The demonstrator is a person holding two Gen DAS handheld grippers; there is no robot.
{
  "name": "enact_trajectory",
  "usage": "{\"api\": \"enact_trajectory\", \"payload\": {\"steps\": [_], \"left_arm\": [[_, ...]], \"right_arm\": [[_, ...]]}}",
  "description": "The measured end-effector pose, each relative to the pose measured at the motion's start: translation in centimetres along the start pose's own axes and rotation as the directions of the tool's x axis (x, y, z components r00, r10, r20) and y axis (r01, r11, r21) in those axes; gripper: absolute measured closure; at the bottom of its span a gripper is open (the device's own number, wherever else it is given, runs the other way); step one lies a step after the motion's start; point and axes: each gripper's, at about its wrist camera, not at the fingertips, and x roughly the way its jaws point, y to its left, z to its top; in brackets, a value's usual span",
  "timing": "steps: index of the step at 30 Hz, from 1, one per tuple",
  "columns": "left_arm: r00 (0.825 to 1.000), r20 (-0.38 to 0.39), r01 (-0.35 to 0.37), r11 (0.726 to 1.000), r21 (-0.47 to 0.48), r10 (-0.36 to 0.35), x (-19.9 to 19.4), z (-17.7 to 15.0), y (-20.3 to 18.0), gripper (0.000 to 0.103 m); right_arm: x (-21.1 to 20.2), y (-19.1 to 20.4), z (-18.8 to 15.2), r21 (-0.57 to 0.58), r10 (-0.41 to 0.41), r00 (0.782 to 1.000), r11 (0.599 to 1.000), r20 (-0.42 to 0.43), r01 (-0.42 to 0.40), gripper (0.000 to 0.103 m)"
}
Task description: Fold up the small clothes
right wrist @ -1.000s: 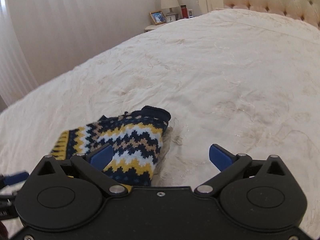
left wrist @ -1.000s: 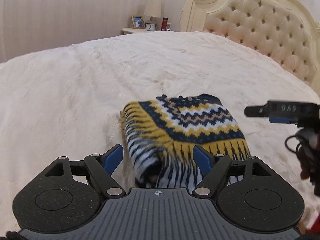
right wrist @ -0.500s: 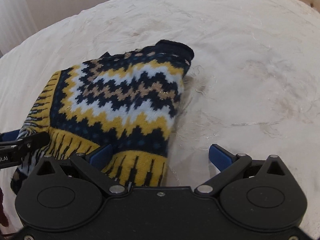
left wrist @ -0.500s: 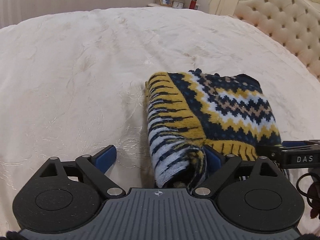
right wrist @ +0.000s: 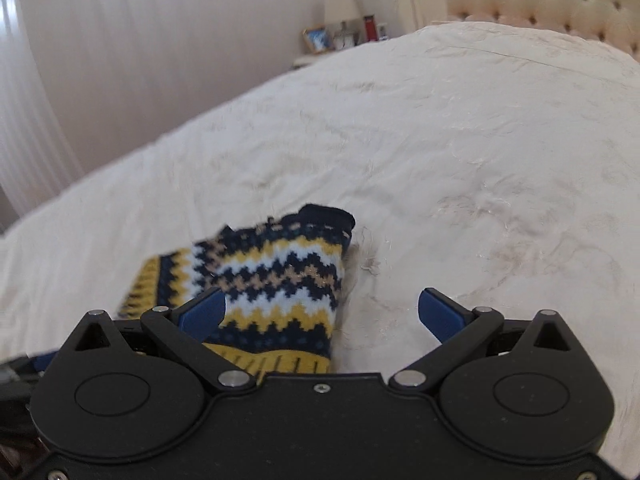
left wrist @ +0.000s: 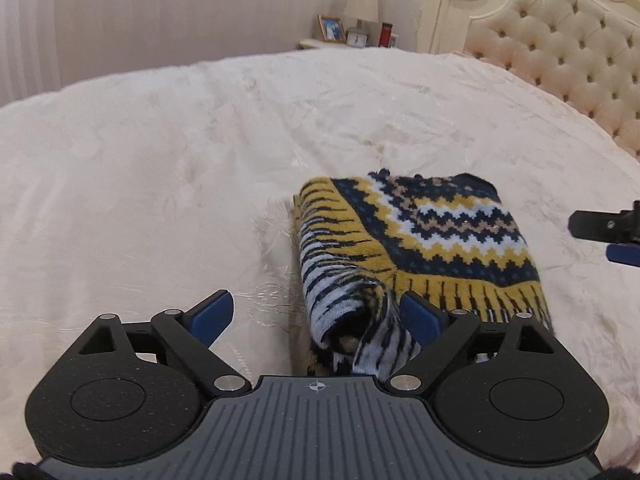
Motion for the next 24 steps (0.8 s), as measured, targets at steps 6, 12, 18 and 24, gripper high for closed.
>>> {"api": "enact_trajectory", "payload": {"steps": [6, 12, 18, 24], "left_arm": [[0.995, 0.007, -0.096, 0.995, 0.022, 0.096, -1.8, 0.0, -0.6, 0.012], [0.998, 0.002, -0.057, 0.998, 0.024, 0.057, -3.3, -0.8, -0.6, 0.012], [0.996, -0.001, -0.094, 0.994, 0.049, 0.094, -4.7, -2.0, -1.0, 0.012], [0.997, -0.040, -0.068, 0.998, 0.014, 0.069, -5.4, -2.9, -0.5, 0.012]], "right_arm": [[-2.3, 1.0, -2.3, 0.022, 0.050, 0.998, 0.998, 0.040, -0.051, 0.001], [-4.7, 4.2, -4.5, -0.082, -0.119, 0.986, 0.988, 0.115, 0.128, 0.001], [-6.2, 5.1, -5.9, -0.099, -0.188, 0.975, 0.975, 0.122, 0.200, 0.001], [-7.3, 4.2, -6.8, -0.043, -0.108, 0.994, 0.993, 0.029, 0.109, 0.001]]}}
